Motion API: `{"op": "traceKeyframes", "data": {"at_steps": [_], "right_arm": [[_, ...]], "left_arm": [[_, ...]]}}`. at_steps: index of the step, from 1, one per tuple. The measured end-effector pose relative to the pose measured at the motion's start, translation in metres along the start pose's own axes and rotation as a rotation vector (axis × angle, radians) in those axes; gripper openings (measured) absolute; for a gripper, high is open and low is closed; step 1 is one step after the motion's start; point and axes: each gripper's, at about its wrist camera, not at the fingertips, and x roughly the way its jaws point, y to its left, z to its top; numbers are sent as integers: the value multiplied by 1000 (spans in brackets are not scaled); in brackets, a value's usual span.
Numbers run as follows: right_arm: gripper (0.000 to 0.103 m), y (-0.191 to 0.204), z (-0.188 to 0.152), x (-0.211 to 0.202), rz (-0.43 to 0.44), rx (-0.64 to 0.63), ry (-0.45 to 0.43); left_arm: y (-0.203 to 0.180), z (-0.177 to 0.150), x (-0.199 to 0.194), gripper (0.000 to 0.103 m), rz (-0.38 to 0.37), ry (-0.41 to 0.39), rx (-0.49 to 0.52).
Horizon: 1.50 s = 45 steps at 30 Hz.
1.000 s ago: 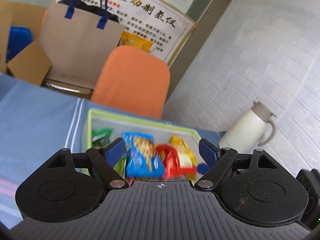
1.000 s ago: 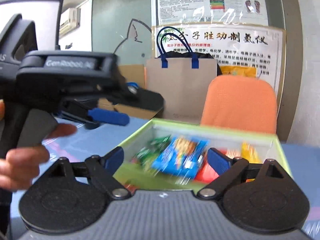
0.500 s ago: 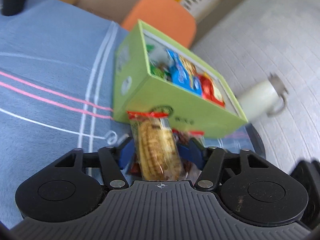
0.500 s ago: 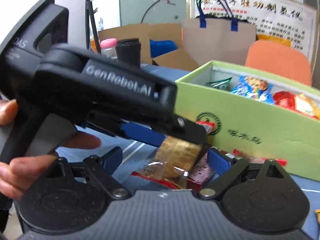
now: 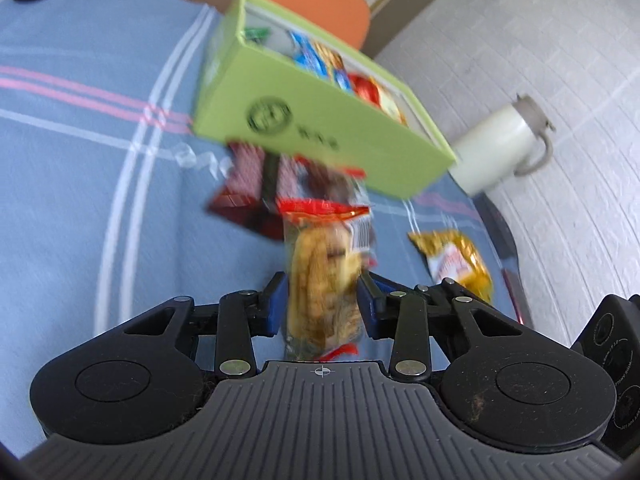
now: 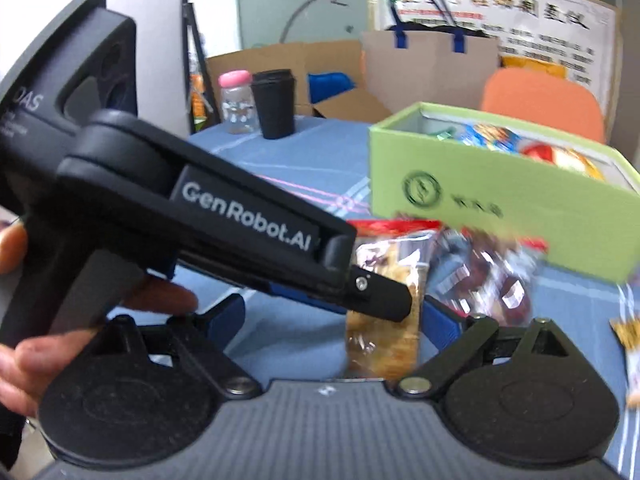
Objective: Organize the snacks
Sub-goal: 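Reach the left tool to the clear biscuit roll packet and grasp it, then carry the biscuit roll packet with the left tool into the box and release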
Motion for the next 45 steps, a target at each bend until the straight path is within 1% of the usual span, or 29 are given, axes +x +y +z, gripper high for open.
{"op": "traceKeyframes", "data": {"at_steps": [2, 3, 4, 6, 7, 9, 11, 14, 16, 18, 20, 22, 25, 28, 30, 32, 35, 37, 38, 40, 41, 42, 43, 44, 45], "right_arm": [[96, -2, -7, -5, -11, 25, 16], [95, -3, -11, -6, -16, 34, 20], [95, -4, -14, -9, -18, 42, 21], [95, -7, -20, -13, -22, 72, 11], [95, -9, -24, -16, -32, 86, 1], [96, -14, -33, -22, -69, 119, -12], [96, -20, -39, -23, -106, 174, -14], [96, -26, -45, -25, -117, 252, -35], [97, -25, -45, -25, -132, 284, -46], [101, -22, -48, -24, -127, 294, -68], [102, -20, -56, -26, -120, 294, -101], [102, -19, -59, -27, -113, 266, -109], [102, -13, -57, -24, -128, 184, -75], [102, 1, -56, -16, -188, 101, -42], [102, 9, -54, -14, -220, 71, -18], [102, 16, -51, -20, -220, 48, -42], [102, 22, -47, -24, -226, -19, -51], [102, 18, -45, -19, -206, 12, -43], [102, 15, -46, -17, -196, 25, -34], [102, 13, -47, -11, -202, 31, -22], [102, 11, -49, -9, -191, 43, -13], [102, 8, -50, -7, -174, 56, -13], [96, 8, -50, -7, -174, 50, -25], [69, 8, -48, -10, -174, 38, -40], [68, 6, -44, -11, -182, 45, -36]], "left_arm": [[-4, -9, 4, 17, -5, 25, -7], [-7, -13, 6, 20, -7, 31, -6], [-8, -17, 7, 21, -6, 31, -8], [-11, -22, 4, 38, 6, 18, -11], [-12, -24, 1, 42, 14, 1, -10], [-15, -26, -5, 62, 31, -33, -14], [-13, -29, -11, 68, 40, -52, -30], [-10, -29, -11, 71, 46, -49, -54], [-7, -28, -11, 71, 48, -41, -62], [-6, -28, -9, 71, 46, -37, -64], [-6, -29, -7, 71, 39, -30, -57], [-6, -30, -6, 71, 38, -28, -54], [-7, -29, -6, 72, 29, -24, -51], [-6, -29, -6, 73, 21, -25, -50], [-6, -29, -6, 73, 19, -24, -51], [-7, -27, -6, 73, 16, -22, -45], [-15, -21, -8, 72, -28, -30, -18], [-22, -19, -7, 72, -46, -26, 16], [-25, -19, -4, 72, -40, -16, 31], [-26, -21, 1, 68, -16, -2, 51], [-26, -22, 3, 63, -3, 1, 55], [-25, -23, 6, 55, 5, 7, 62], [-24, -24, 9, 50, 6, 21, 70], [-23, -25, 14, 32, 5, 43, 72], [-23, -27, 17, 23, 10, 44, 82]]}}
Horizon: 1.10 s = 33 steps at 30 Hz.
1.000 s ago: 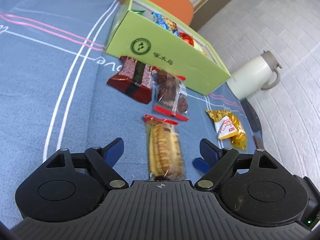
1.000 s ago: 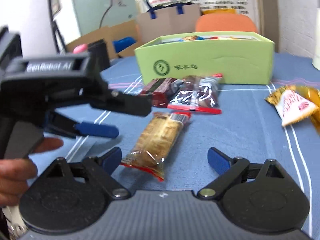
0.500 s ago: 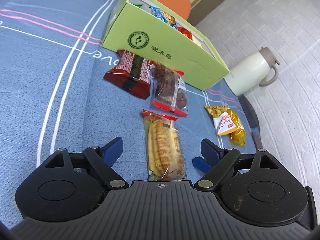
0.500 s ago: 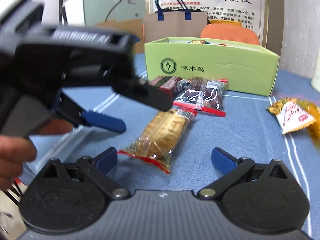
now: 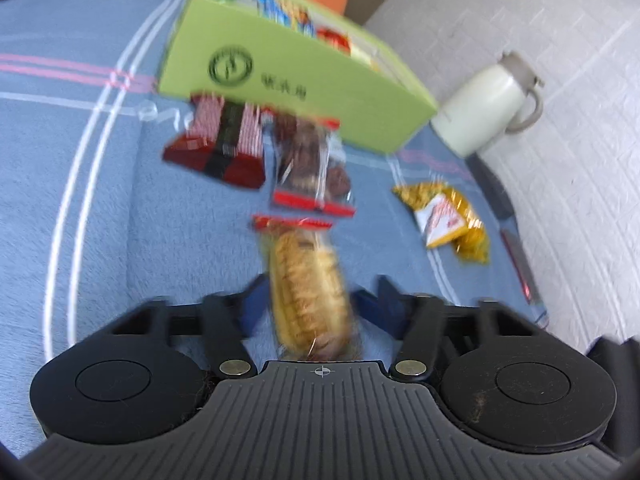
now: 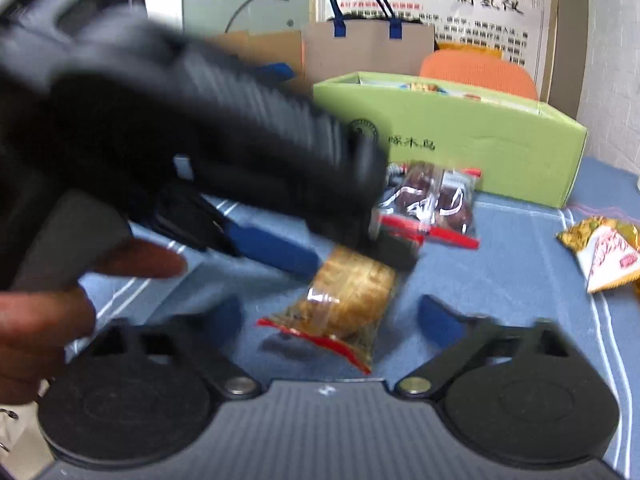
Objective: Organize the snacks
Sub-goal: 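Carry the biscuit roll packet with the left tool into the box and release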
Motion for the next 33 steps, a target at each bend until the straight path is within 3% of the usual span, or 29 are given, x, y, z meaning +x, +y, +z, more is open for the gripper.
{"op": "traceKeyframes", "data": {"at_steps": [3, 8, 12, 17, 22, 28, 31, 33], "right_arm": [[65, -13, 6, 0, 39, 40, 4], [67, -17, 37, -13, 24, -9, -85], [68, -26, 86, -5, 2, -88, -179], [68, -48, 149, 47, 36, -105, -223], [71, -57, 184, 116, 103, -91, -151], [75, -52, 182, 163, 124, -99, -67], [80, -52, 180, 159, 117, -92, -72], [85, -49, 178, 146, 91, -107, -94]], "left_arm": [[-5, 0, -1, 18, 33, -3, 24], [-10, 25, -18, 15, -36, -66, -1], [-31, 71, -29, 15, -43, -169, 60], [-36, 141, -23, 19, 35, -279, 127], [0, 199, 5, 20, 123, -267, 101], [36, 217, 43, 20, 188, -204, 67], [40, 213, 46, 31, 178, -221, 75], [38, 209, 39, 50, 147, -236, 60]]}}
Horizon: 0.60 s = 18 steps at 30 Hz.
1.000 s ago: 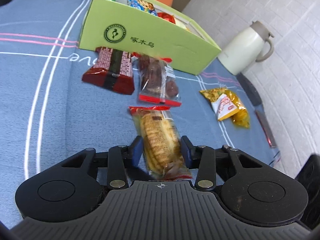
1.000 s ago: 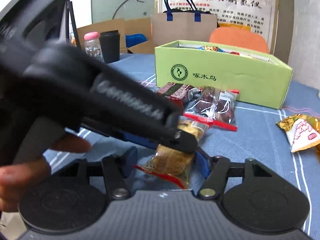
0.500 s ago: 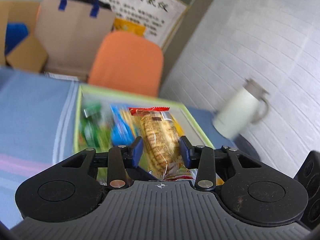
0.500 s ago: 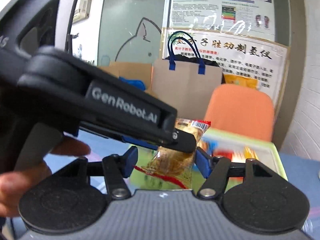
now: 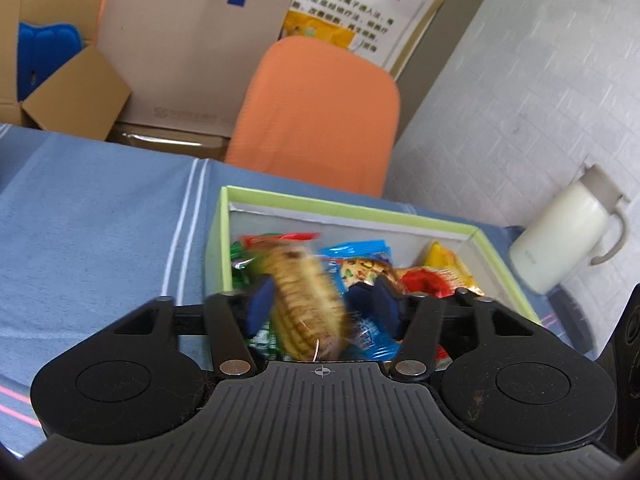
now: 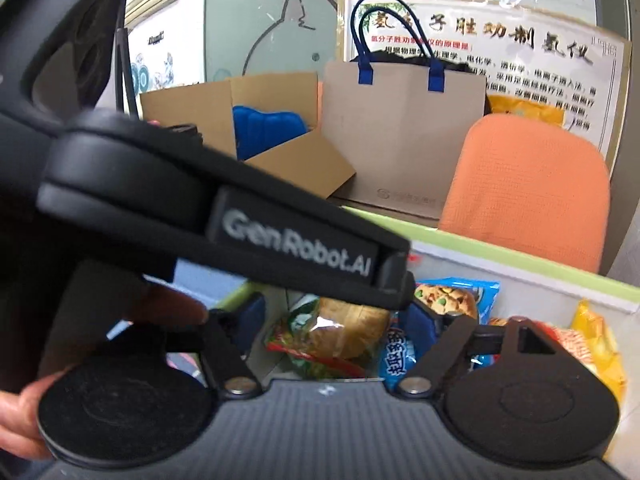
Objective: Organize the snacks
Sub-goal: 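Carry the biscuit roll packet with the left tool into the box and release, then reach the left tool to the dark red wafer packet and grasp it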
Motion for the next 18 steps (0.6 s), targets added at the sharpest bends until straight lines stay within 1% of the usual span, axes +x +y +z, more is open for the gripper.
{"op": "traceKeyframes", "data": {"at_steps": [2, 3, 4, 5, 6, 8, 9, 11, 14, 16, 18], "right_arm": [[92, 5, 2, -23, -18, -2, -58], [94, 9, 1, -40, -29, -4, -94], [94, 12, 0, -56, -34, -1, -124], [94, 14, -3, -71, -36, 8, -150], [94, 16, -7, -85, -37, 21, -168], [93, 20, -22, -108, -40, 51, -180], [93, 21, -31, -116, -38, 66, -171], [93, 28, -52, -123, -46, 94, -133], [93, 41, -83, -123, -30, 116, -54], [93, 48, -94, -118, -7, 126, -12], [93, 56, -94, -109, 23, 108, 3]], "left_arm": [[-2, -1, -21, 54, -26, -60, -22], [-5, -2, -35, 59, -35, -93, -19], [-7, -5, -50, 63, -42, -127, -15], [-8, -7, -63, 70, -48, -158, -13], [-9, -11, -77, 72, -57, -183, -7], [-12, -23, -101, 74, -81, -209, 10], [-12, -32, -109, 75, -90, -208, 12], [-12, -50, -117, 76, -104, -186, 13], [-8, -79, -112, 76, -87, -114, 3], [-2, -94, -101, 73, -69, -43, -23], [6, -101, -87, 67, -65, 27, -62]]}}
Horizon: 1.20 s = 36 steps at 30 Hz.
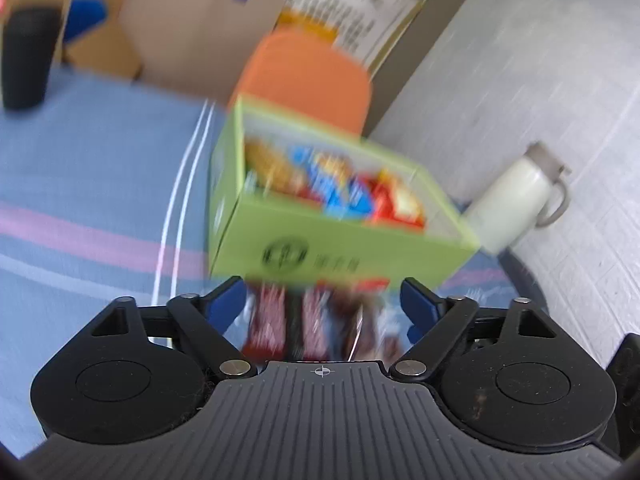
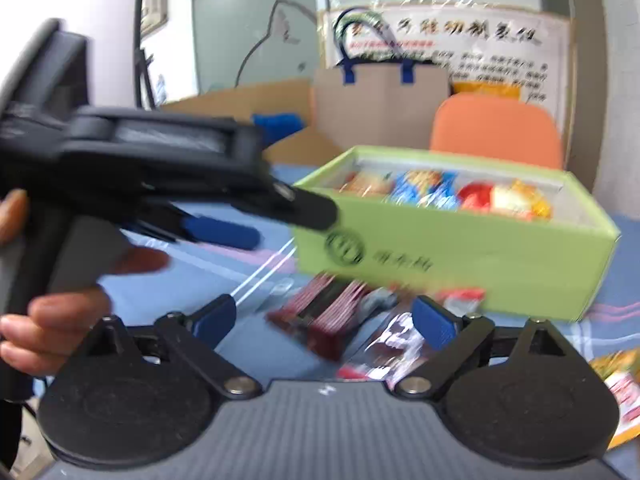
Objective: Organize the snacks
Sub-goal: 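Reach the left tool to the dark red wafer packet and grasp it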
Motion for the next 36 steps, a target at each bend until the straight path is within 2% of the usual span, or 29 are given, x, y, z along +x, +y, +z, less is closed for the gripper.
{"op": "traceKeyframes", "data": {"at_steps": [7, 10, 12, 15, 18, 24, 28, 32, 35, 36], "right_arm": [[93, -1, 2, 38, 81, 23, 78], [93, -3, 3, 58, 104, 22, 127], [93, -1, 4, 63, 105, 13, 135], [94, 7, 3, 62, 108, 2, 134], [94, 12, -1, 51, 115, 3, 135], [94, 30, -28, 6, 92, -27, 124], [93, 35, -51, -25, 75, 5, 114], [93, 36, -63, -38, 17, 44, 101], [93, 36, -72, -40, -13, 89, 72], [93, 37, -72, -39, -23, 96, 68]], "left_arm": [[19, 7, 26, 62, -18, 107, -33], [28, 6, 37, 54, -56, 170, -24], [33, 4, 45, 43, -63, 199, -23], [34, -1, 44, 36, -60, 192, -21], [30, -8, 37, 35, -52, 199, -29], [4, -53, 9, 37, -59, 202, -34], [-13, -84, -10, 38, -60, 192, -31], [-24, -93, -15, 50, -60, 191, -37], [-28, -94, -18, 69, -33, 167, -54], [-29, -95, -17, 69, -22, 166, -55]]}}
